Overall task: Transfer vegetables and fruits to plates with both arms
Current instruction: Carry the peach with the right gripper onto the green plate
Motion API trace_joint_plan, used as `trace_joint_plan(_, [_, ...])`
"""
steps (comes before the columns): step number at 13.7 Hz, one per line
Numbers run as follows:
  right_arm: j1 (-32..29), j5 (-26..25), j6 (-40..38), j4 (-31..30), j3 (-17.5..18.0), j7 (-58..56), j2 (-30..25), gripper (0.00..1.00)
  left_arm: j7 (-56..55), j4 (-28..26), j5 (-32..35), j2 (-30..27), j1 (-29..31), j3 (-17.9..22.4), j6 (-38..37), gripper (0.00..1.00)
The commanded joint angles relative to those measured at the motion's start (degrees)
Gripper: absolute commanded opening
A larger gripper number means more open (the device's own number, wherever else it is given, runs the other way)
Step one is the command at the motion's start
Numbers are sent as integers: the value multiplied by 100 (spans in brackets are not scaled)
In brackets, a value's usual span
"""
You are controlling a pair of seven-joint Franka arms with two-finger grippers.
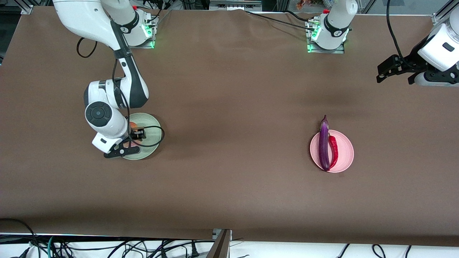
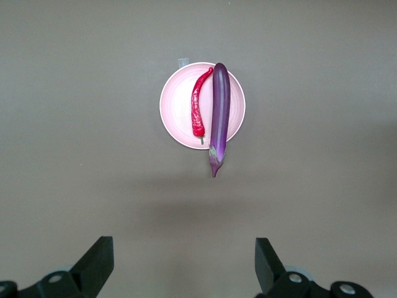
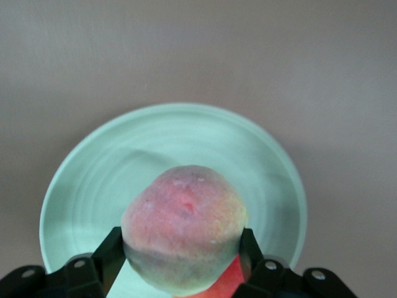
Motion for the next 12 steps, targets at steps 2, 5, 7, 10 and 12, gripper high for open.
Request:
trace_joint_plan(2, [70,500,158,-357,25,6,-185,18,-16,147,-130,51,-8,13,-125,100])
trace_joint_plan(5, [70,579,246,-331,16,50,-106,95,-16,147,-130,51,-8,4,-125,100])
trace_joint_plan(7, [70,579,193,-243,8,50,-202,100,-16,147,-130,51,-8,4,-125,100])
trace_joint_plan(10, [70,526,132,98,-203,-108,-255,100,-16,147,-130,51,-8,4,-125,100])
trace_joint_plan(12, [78,491,44,300,-282,-117,-360,100,-8,147,-130,51,9,13,-125,100])
